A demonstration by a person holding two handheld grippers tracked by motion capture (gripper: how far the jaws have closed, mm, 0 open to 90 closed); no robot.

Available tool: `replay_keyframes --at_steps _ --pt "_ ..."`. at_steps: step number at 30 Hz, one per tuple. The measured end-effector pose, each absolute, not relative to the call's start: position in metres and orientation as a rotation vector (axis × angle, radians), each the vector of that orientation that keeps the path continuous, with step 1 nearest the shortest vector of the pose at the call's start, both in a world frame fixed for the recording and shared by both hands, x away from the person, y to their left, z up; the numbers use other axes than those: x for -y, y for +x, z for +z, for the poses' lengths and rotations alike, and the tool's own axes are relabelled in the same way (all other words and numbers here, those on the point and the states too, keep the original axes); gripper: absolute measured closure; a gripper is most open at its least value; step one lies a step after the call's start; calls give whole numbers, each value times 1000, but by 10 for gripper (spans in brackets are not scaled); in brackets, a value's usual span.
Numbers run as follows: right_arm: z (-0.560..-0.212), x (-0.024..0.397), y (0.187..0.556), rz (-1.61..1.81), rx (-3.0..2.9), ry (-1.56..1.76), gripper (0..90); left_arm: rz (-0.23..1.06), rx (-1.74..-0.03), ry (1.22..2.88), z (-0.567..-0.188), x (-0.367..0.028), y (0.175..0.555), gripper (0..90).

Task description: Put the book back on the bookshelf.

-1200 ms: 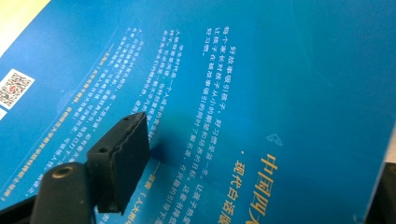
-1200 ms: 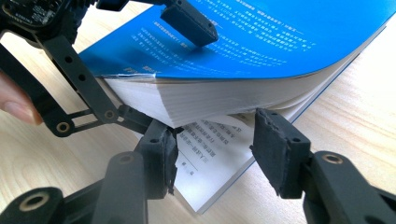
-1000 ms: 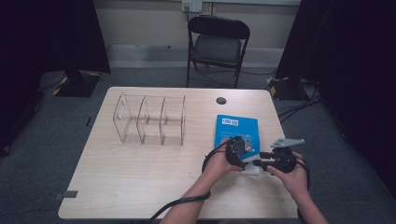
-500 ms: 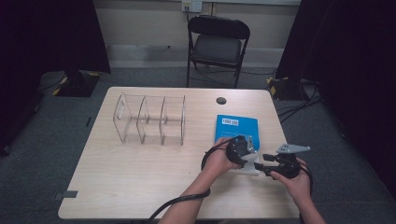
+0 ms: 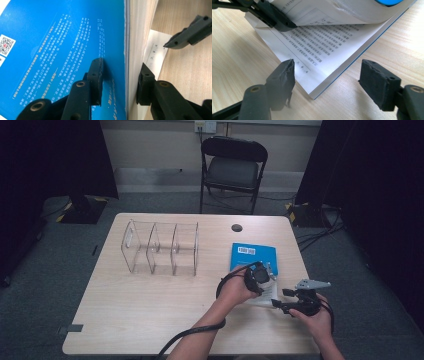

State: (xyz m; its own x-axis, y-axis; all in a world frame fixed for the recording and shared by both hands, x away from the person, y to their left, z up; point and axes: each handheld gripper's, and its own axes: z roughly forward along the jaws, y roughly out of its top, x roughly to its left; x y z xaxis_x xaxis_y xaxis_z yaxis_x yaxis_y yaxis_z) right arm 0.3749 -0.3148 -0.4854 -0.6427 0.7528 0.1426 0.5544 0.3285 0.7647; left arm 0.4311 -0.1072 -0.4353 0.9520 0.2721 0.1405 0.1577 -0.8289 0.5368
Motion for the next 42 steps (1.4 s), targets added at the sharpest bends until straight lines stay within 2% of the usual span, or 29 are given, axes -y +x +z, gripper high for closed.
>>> replay_keyframes --at_steps 12,23,42 --pt "-492 316 372 1210 -2365 1174 236 271 -396 2575 -428 107 431 701" --pt "-493 317 369 1187 -2387 1109 210 271 -446 2611 -406 105 433 737" --pt "-495 314 364 1192 -2392 1122 202 248 -519 2624 -374 100 443 752"
